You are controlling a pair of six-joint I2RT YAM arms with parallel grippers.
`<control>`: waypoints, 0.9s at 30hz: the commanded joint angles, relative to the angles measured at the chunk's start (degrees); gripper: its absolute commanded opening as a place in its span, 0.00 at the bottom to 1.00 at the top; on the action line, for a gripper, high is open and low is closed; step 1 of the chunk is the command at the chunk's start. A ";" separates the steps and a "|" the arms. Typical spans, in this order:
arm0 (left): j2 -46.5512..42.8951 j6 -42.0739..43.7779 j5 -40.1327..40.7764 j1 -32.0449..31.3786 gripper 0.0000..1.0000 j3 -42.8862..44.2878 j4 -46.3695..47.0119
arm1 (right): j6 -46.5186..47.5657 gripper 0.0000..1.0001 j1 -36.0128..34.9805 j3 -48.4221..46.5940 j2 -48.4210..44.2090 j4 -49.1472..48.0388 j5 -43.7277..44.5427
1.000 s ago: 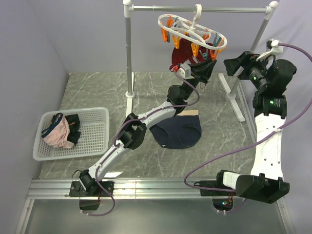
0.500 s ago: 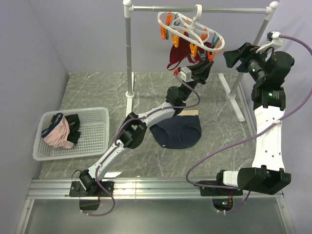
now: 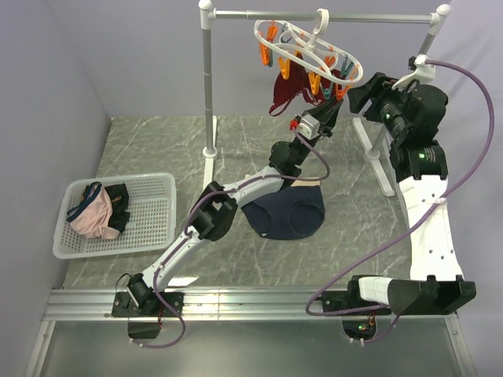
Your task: Clip the underwear to the hanger
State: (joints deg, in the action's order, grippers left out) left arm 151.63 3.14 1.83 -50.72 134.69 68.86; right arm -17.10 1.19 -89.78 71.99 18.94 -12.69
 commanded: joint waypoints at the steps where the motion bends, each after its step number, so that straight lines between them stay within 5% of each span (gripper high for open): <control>1: -3.89 3.89 -0.86 -1.40 0.01 0.22 1.37 | 1.11 0.75 -2.77 0.66 -2.38 -0.48 6.10; 11: -4.06 5.56 -1.39 -1.93 0.01 0.39 0.92 | 1.20 0.67 -6.11 1.45 -0.01 -3.03 13.73; 27: -4.33 7.15 -1.39 -2.02 0.01 -0.57 1.54 | 1.36 0.70 -8.05 0.66 0.52 -5.85 13.74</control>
State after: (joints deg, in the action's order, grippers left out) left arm 151.33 8.84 1.80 -51.72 134.45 69.01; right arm -16.88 -6.52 -87.70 72.58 16.36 0.01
